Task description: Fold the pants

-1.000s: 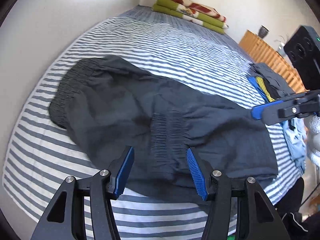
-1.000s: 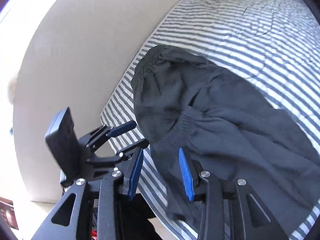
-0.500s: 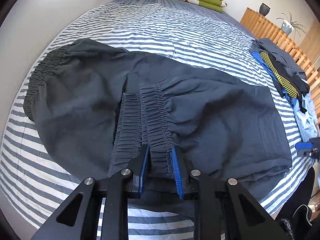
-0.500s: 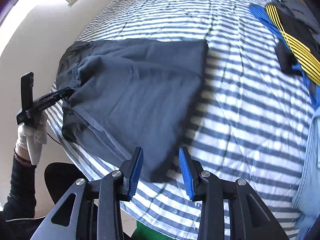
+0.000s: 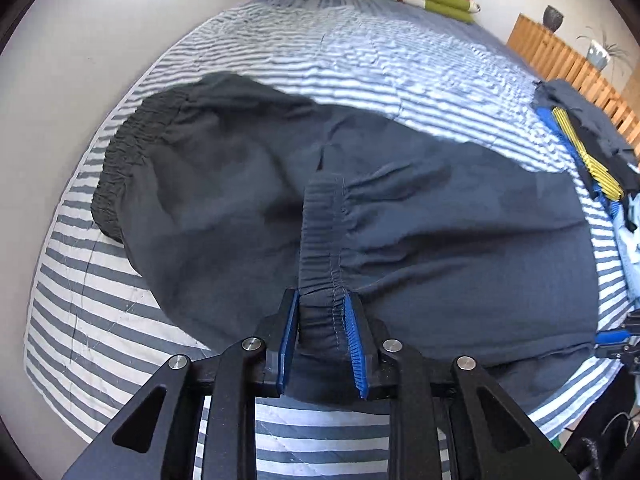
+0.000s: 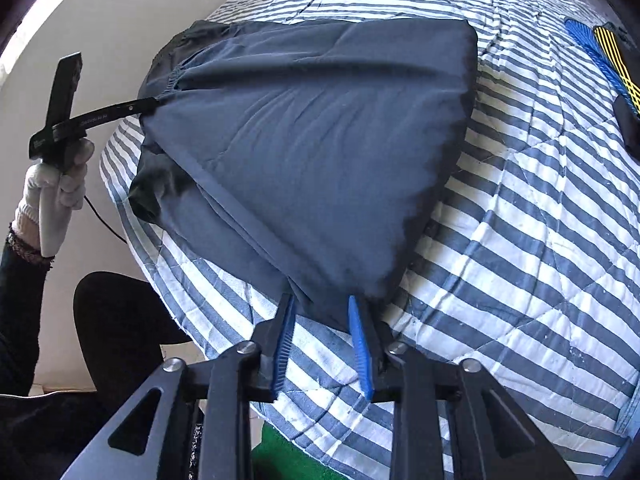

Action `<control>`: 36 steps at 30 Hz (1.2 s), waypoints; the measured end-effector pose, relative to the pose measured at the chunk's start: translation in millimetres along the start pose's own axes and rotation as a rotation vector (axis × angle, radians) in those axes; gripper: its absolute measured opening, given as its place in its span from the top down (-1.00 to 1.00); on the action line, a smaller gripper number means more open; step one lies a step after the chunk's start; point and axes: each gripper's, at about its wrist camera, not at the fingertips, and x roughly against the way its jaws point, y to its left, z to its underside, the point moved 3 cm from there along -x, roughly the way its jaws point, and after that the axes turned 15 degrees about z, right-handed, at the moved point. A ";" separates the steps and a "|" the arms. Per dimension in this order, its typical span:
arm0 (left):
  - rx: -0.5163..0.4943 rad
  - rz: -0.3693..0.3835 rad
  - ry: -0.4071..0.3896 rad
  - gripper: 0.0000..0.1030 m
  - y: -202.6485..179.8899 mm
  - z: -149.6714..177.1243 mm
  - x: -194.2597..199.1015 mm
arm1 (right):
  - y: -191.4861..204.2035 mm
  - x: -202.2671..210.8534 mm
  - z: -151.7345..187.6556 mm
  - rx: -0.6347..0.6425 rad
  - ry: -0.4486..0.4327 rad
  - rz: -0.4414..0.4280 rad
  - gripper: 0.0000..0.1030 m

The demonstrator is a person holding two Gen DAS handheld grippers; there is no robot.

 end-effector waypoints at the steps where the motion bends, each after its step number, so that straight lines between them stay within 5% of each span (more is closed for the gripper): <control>1: 0.014 0.006 0.005 0.42 2.6 1.1 -1.2 | 2.1 1.1 3.3 0.017 0.001 -0.004 0.68; 3: 0.042 0.008 -0.004 0.05 7.6 4.4 3.1 | 5.9 3.9 6.7 0.053 -0.001 0.004 0.69; 12: 0.013 0.006 -0.104 0.15 -18.9 -8.3 37.9 | -11.2 32.7 -4.8 0.002 -0.099 -0.023 0.69; 18: -0.267 0.087 -0.078 0.15 -147.7 0.3 35.4 | -52.1 54.2 -30.7 -0.051 -0.160 0.004 0.64; 22: -0.492 0.157 -0.011 0.12 -253.0 33.8 10.5 | -97.9 55.9 -54.1 -0.161 -0.157 -0.053 0.48; 26: -0.589 0.163 0.075 0.11 -319.5 65.5 -32.3 | -137.5 47.8 -79.3 -0.263 -0.149 -0.144 0.35; 31: -0.600 0.111 0.148 0.09 -346.8 89.0 -81.0 | -156.1 23.7 -108.0 -0.315 -0.129 -0.229 0.31; 36: -0.556 0.113 0.145 -0.22 -349.7 96.5 -96.5 | -146.9 -7.7 -135.0 -0.299 -0.097 -0.312 0.31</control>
